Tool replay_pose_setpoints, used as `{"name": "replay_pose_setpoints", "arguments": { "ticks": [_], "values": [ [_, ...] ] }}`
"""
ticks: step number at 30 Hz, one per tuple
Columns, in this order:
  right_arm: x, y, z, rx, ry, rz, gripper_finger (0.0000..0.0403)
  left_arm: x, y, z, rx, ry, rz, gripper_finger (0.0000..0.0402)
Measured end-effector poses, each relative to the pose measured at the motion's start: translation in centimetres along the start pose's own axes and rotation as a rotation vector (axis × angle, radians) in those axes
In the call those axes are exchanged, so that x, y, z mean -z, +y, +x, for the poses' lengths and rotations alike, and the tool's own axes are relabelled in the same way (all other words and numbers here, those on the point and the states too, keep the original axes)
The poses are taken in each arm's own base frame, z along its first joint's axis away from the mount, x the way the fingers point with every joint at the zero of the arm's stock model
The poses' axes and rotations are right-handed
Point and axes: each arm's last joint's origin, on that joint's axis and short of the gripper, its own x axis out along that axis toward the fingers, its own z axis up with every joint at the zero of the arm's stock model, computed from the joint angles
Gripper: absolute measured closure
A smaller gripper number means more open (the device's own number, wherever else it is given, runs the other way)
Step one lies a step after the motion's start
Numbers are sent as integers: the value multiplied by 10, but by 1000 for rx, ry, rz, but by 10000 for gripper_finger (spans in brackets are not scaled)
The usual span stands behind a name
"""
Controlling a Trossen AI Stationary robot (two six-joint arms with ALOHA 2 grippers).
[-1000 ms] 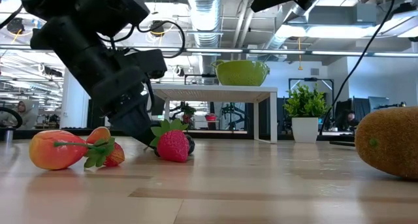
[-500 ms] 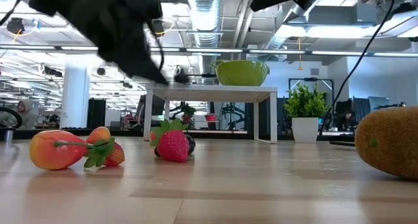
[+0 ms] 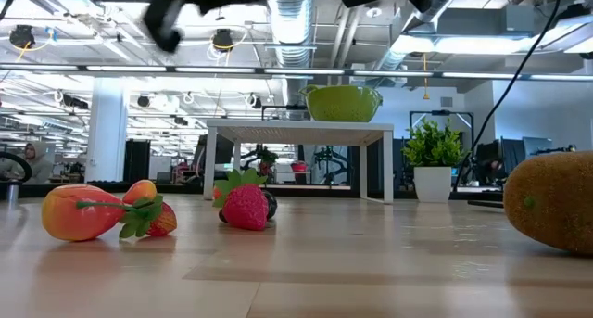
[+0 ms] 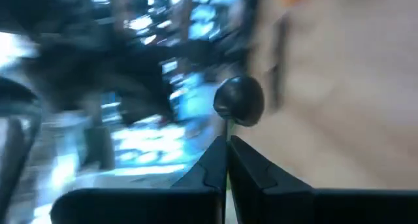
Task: Pick & Place Fruit
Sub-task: Put the black cherry into the green strainer bowl
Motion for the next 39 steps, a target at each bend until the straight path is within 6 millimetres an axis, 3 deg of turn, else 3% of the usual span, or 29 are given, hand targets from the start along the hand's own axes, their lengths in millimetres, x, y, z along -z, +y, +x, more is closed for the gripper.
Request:
{"name": "replay_pose_setpoints", "arguments": {
  "ticks": [8,14,20,29,33,39],
  "values": [
    [-4,-5,4,-2,4,93,397,-5,48,-1,-179,167,489,401],
    [-7,-4,6,-74,17,152,351,-3,63,-2,-153,313,751,401],
    [-13,-5,10,-245,68,159,274,6,65,2,-121,350,778,401],
    [-25,-23,22,-249,46,179,140,6,57,10,-83,355,804,401],
    [-33,-27,26,-288,6,205,115,5,55,14,-83,336,822,401],
    [-39,-32,28,-298,-32,198,108,8,49,25,-76,331,830,401]
  ]
}}
